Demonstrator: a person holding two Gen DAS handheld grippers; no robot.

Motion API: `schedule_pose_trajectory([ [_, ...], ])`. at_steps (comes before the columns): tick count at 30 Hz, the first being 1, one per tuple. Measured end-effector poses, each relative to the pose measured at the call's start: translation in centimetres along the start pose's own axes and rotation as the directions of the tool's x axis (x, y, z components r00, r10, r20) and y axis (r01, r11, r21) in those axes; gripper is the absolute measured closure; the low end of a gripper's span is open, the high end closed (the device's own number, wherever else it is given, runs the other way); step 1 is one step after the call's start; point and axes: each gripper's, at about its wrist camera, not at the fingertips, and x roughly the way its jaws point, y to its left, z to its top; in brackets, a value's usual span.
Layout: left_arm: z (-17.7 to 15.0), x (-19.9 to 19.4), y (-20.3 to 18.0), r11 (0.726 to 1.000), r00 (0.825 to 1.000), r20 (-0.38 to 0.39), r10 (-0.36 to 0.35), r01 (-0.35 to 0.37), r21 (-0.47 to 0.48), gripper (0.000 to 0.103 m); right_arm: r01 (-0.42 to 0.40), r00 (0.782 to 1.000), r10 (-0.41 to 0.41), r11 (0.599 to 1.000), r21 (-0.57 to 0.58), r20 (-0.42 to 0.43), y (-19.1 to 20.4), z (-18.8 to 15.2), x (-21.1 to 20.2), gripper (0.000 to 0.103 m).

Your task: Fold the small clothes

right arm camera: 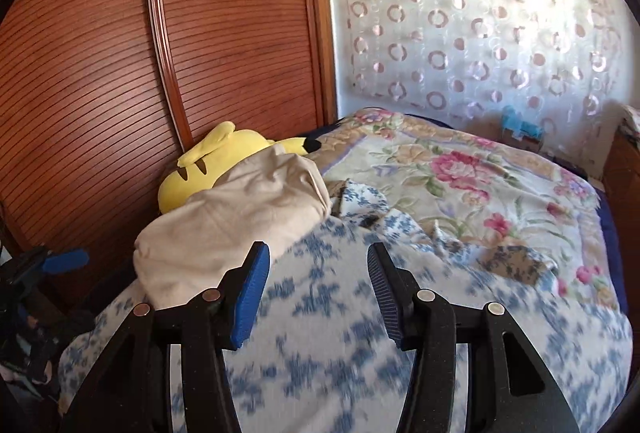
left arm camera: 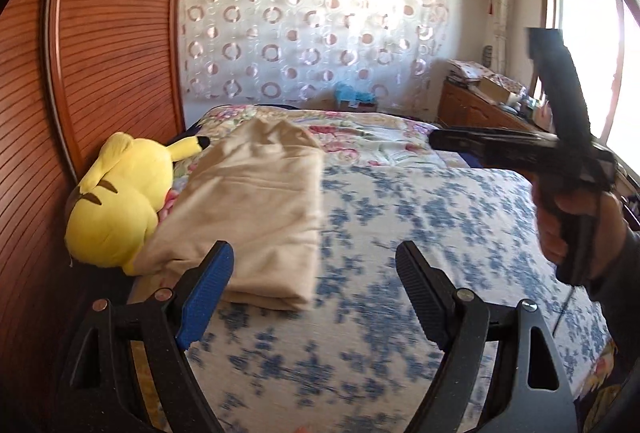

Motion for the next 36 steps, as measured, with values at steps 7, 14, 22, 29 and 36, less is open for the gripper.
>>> schedule_pose_trajectory([
  [7, -0.1, -2.1, -5.1, 0.997, 0.999, 0.023, -0.033, 0.032, 0.063, 0.019, 0.081, 0.995, -0.084, 0.996, 0.048, 0.062, 0.6, -5.2, -9.7, 0.036],
  [14, -0.1, -4.5, -9.3, 0.993, 0.997, 0.059, -0.048, 0.041, 0.112, 0.019, 0.177, 0.976, -0.189, 0.978, 0.114, 0.105, 2.1, -9.1, -17.1, 0.023],
  [22, 0.4, -7.4, -12.2, 0.991, 0.993, 0.097, -0.073, 0.061, 0.12, 0.019, 0.268, 0.941, -0.296, 0.947, 0.175, 0.165, 4.8, -11.9, -23.5, 0.022],
  [29, 0.5, -8.6, -13.8, 0.989, 0.991, 0.12, -0.065, 0.048, 0.14, 0.019, 0.308, 0.917, -0.346, 0.93, 0.203, 0.196, 6.5, -13.2, -25.7, 0.022],
  [36, 0.4, -8.8, -14.0, 0.99, 0.991, 0.125, -0.058, 0.041, 0.136, 0.019, 0.32, 0.911, -0.36, 0.924, 0.208, 0.202, 6.9, -13.6, -25.4, 0.022],
])
